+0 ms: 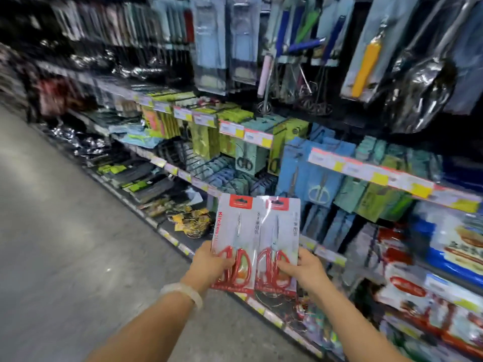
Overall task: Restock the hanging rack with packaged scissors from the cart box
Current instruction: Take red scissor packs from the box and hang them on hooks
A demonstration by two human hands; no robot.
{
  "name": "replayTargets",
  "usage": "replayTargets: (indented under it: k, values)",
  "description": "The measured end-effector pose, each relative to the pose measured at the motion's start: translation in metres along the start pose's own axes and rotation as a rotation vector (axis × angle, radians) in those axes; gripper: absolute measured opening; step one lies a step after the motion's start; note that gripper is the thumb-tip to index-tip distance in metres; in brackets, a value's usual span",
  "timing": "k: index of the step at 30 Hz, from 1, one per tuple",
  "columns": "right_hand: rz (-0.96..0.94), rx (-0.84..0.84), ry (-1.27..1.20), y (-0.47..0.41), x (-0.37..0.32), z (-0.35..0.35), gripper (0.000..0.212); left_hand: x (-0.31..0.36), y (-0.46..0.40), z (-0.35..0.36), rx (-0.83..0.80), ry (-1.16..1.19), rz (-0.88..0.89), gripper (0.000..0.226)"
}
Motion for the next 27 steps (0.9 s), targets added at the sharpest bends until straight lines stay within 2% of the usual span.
replayTargets:
  k: [2,4,12,18,22,27]
  values:
    - [-0.012,-0.080,0.010,-0.022,-0.014,0.042,0.030,-0.004,-0.015,-0.037,0.046,0.053,-0.020,0.026]
    - [-0.029,-0.135,0.034,-0.044,-0.025,0.077,0.030,-0.008,-0.033,-0.068,0.100,0.113,-0.032,0.034]
    - [-0.060,-0.248,0.092,-0.150,-0.054,0.189,0.033,-0.008,-0.122,-0.159,0.210,0.215,-0.053,0.033]
    - [-0.030,-0.230,0.092,-0.255,-0.098,0.246,0.025,0.028,-0.214,-0.211,0.208,0.210,-0.056,0.031]
    - [-0.048,-0.207,0.127,-0.314,-0.127,0.276,0.027,0.062,-0.274,-0.246,0.195,0.186,-0.028,0.026]
    - [-0.041,-0.180,0.227,-0.363,-0.133,0.308,0.028,0.066,-0.337,-0.271,0.155,0.187,-0.086,0.029]
Point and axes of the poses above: each hand's wrist, its own y-axis away from the middle knuckle, its own z-axis out of the palm, x = y × z, the point moved 7 cm from there along -y, towards the middle knuckle, and after that the axes turned 1 degree about -z, right-handed, at the moved point
